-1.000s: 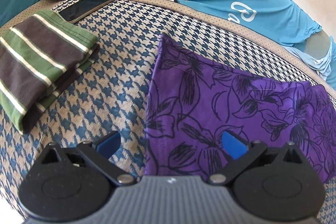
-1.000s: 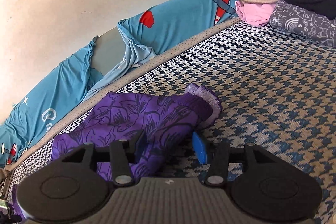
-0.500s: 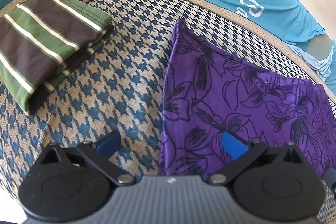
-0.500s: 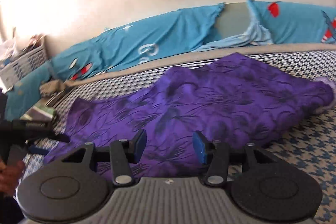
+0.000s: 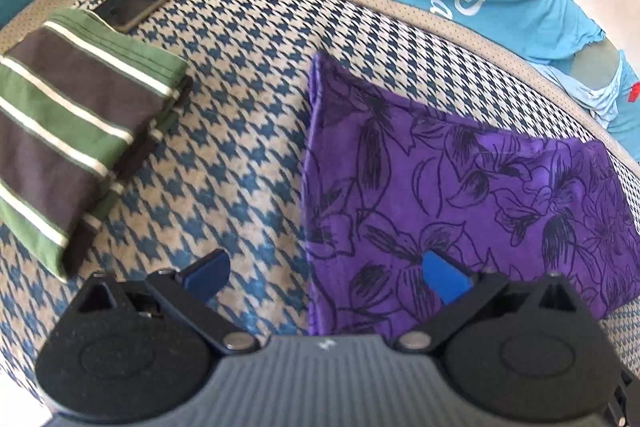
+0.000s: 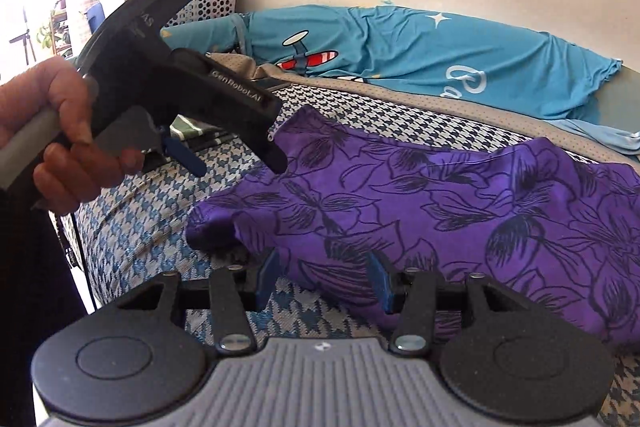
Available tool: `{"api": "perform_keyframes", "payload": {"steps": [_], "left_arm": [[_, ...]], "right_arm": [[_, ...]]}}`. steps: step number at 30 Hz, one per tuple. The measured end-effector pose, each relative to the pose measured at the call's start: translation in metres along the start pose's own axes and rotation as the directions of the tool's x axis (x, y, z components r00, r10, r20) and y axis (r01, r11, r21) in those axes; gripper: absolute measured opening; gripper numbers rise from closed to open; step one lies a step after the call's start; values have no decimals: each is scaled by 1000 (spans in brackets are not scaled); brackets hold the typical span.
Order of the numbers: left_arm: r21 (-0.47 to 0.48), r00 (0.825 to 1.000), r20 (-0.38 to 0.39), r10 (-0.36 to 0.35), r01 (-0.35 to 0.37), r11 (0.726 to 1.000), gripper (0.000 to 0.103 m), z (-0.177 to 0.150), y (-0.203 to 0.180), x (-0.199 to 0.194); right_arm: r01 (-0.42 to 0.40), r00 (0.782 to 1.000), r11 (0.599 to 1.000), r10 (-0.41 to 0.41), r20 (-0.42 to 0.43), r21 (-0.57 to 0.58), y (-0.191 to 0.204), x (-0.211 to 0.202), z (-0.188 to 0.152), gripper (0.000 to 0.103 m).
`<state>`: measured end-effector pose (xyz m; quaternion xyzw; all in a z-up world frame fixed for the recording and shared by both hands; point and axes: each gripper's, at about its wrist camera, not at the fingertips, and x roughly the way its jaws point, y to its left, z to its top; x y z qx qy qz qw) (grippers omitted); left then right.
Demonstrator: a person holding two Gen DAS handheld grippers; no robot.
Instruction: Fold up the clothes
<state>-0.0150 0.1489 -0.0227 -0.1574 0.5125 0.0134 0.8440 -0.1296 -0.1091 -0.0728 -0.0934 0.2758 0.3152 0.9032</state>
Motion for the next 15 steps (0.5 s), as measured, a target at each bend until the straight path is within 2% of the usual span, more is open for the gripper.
{"api": "perform_keyframes", "payload": {"steps": [5,8,15], "left_arm": [[-62,999,-19,-36,35,997,103,3,8,5],[-73,999,-1,-32,32,997,103,6,10,3],[-108,1000,21,-16,18,994,103,14,24,1]], "right_arm": [[-25,1000,994,24,-14,-104,18,13,5,48],[-34,999,980,32,-13,-194,28,19,6,48],[-38,999,895,50,16,-444,53,36,5,47]]}}
